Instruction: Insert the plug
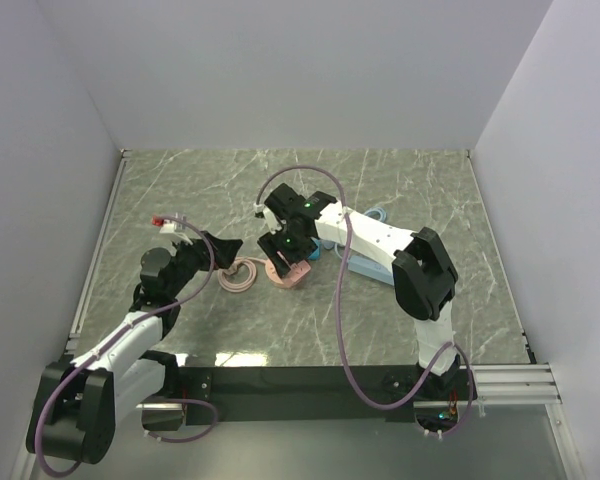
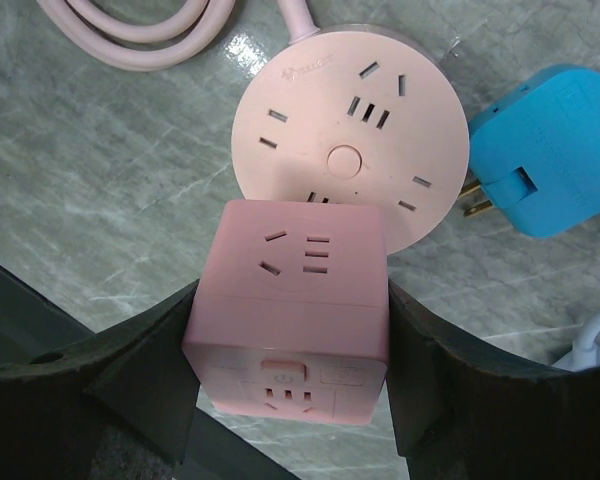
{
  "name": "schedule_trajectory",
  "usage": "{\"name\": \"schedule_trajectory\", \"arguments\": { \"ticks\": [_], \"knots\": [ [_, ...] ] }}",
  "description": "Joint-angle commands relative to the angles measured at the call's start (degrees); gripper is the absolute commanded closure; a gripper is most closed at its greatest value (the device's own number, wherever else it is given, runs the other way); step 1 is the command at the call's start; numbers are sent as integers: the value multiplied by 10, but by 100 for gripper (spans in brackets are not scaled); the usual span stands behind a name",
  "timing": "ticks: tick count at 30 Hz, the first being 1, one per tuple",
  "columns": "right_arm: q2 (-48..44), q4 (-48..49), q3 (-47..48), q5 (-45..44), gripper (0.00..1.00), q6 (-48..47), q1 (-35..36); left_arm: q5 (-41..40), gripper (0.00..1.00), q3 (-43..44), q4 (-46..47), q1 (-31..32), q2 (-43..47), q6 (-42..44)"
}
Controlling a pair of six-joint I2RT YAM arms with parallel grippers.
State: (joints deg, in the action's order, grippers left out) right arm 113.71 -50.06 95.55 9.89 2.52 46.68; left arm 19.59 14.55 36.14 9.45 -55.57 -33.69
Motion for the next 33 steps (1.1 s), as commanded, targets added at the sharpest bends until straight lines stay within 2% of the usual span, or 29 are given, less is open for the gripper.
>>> {"name": "schedule_trajectory", "arguments": {
  "ticks": [1,33],
  "knots": [
    [-14,3,9,-6,100,29,-4,1,5,-5,17,-3,16,-4],
    [13,14,15,-28,100,78,-4,8,5,-15,16,-3,42,-8]
  ]
}}
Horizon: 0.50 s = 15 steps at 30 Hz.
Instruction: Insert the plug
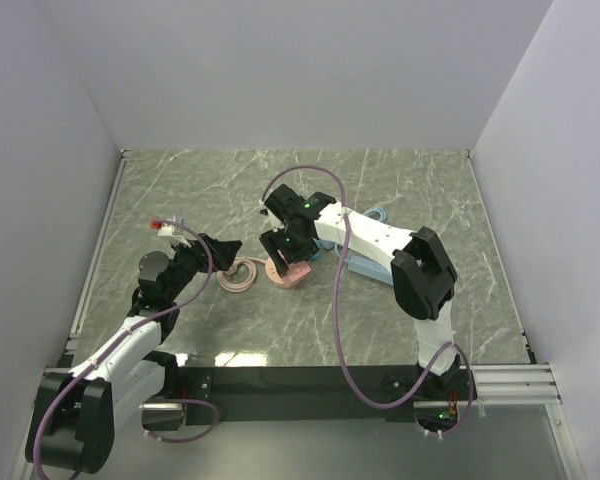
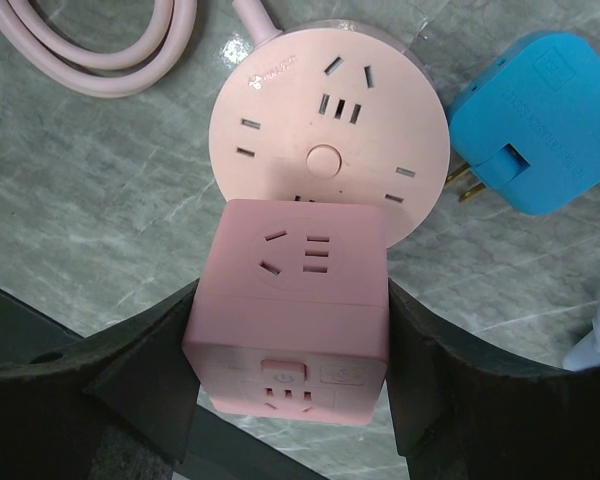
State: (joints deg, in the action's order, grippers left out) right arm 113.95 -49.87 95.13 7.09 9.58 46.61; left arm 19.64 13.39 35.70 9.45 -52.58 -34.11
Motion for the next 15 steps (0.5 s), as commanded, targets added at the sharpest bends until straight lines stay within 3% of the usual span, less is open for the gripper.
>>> {"name": "schedule_trajectory", "arguments": {
  "ticks": [1,15],
  "knots": [
    [14,9,22,-1,100,9,-4,8,5,-4,19,-3,12,-5],
    [21,-8,28,-45,100,39,-1,8,5,-7,19,-3,20,-6]
  ]
}}
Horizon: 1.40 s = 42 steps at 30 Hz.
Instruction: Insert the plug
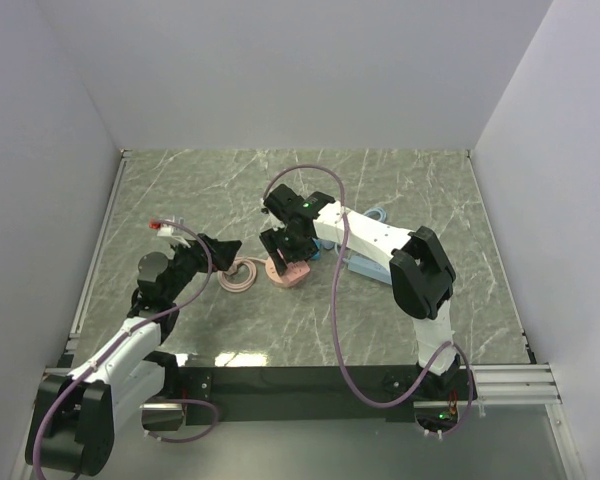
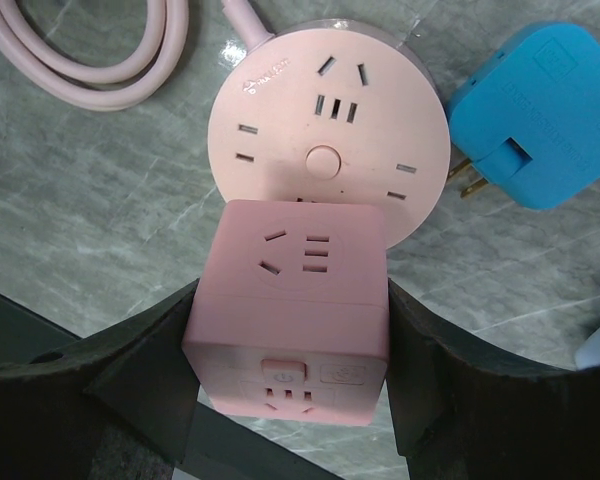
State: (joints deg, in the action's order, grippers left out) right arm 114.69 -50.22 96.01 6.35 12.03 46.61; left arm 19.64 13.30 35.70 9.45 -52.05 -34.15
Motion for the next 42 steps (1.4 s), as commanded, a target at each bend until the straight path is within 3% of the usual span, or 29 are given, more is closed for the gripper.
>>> {"name": "schedule_trajectory", "arguments": {
  "ticks": [1,32,42],
  "knots": [
    [14,-5,17,-40,100,17,-1,7,5,-7,17,-3,16,-7],
    [63,6,46,-56,100,43,20,10,4,-11,13,-3,30,-7],
    [28,21,-13,-94,100,72,37,10,4,-10,17,-3,21,-7]
  ]
}}
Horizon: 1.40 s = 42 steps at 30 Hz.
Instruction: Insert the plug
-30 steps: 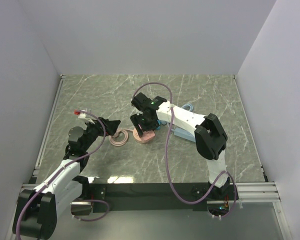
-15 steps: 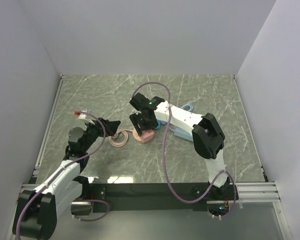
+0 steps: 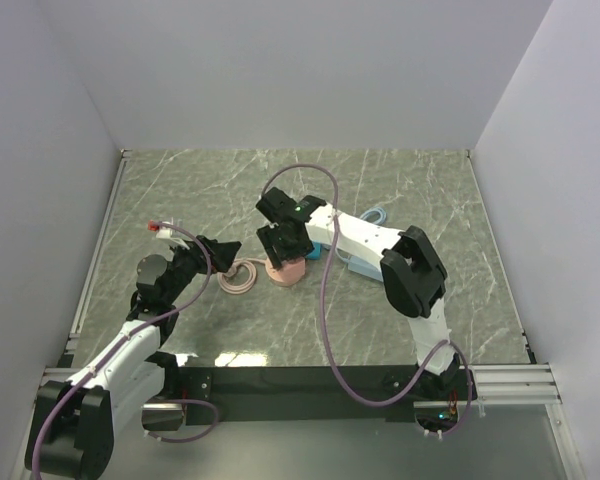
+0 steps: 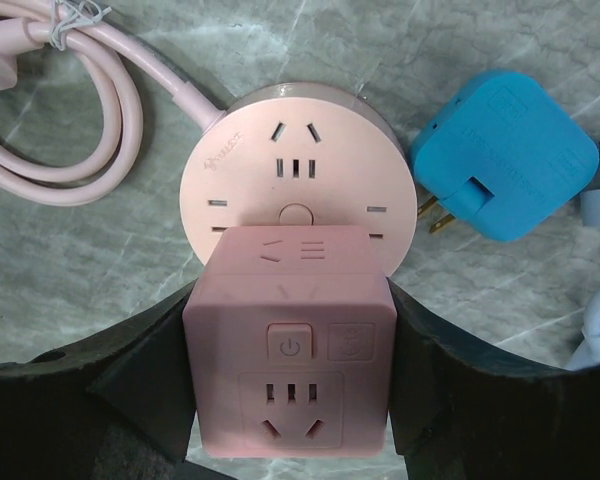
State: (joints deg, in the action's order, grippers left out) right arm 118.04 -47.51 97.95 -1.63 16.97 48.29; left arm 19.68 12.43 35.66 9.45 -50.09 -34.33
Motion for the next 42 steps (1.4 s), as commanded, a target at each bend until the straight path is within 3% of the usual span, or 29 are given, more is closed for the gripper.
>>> {"name": "schedule_trajectory", "arguments": {
  "ticks": [1,22,42],
  "knots": [
    [-14,-6,-37,-19,100,27,22,10,4,-1,18,-3,1,-5],
    [-62,49,-157,-47,100,93,41,4,4,-5,12,-3,16,-5],
    [-28,107,-226,-49,100,170,91,1,4,-4,14,-3,8,-3]
  ]
}}
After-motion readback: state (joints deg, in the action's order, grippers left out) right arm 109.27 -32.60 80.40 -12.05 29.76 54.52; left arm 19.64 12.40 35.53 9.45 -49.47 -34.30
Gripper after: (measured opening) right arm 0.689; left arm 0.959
